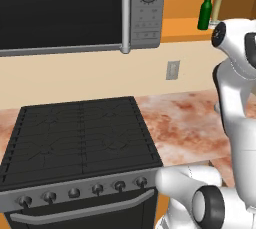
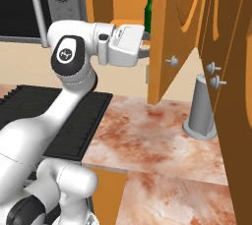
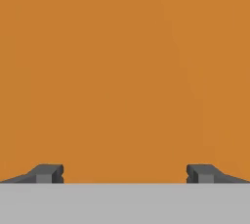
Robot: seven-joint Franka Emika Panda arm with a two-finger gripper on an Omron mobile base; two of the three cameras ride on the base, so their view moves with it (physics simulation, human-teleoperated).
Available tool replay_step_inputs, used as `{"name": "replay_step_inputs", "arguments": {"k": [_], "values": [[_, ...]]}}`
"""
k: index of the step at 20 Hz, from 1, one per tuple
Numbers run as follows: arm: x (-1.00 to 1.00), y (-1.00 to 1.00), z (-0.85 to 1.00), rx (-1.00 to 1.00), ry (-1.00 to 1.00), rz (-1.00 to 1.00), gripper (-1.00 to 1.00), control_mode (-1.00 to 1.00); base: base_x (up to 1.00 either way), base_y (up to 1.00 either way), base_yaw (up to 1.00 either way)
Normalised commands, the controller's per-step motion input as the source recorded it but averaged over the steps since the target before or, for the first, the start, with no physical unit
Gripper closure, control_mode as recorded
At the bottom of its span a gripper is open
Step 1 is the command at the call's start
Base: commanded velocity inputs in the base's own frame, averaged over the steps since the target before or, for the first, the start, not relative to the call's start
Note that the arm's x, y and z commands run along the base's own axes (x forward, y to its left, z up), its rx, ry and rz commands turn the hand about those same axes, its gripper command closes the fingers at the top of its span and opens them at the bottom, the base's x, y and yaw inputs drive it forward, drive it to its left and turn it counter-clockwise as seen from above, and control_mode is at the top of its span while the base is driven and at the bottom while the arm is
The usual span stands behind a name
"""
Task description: Get the candle and the beer from the cabinet and move them to the dining counter.
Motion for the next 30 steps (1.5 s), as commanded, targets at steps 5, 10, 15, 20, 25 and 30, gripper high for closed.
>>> {"name": "replay_step_inputs", "arguments": {"k": [5, 10, 15, 20, 25, 30], "values": [[0.22, -0.50, -0.05, 0.00, 0.00, 0.06, -1.00, -1.00, 0.00, 0.00, 0.00], [0.16, -0.56, -0.02, 0.00, 0.00, 0.08, -1.00, -1.00, 0.00, 0.00, 0.00], [0.10, -0.53, 0.00, 0.00, 0.00, 0.11, -1.00, -1.00, 0.00, 0.00, 0.00], [0.09, -0.49, 0.00, 0.00, 0.00, 0.14, -1.00, -1.00, 0.00, 0.00, 0.00], [0.01, 0.02, 0.00, 0.00, 0.01, 0.14, -1.00, -1.00, 0.00, 0.00, 0.00], [0.01, 0.60, 0.00, -0.04, 0.11, 0.17, -1.00, -1.00, 0.00, 0.00, 0.00]]}}
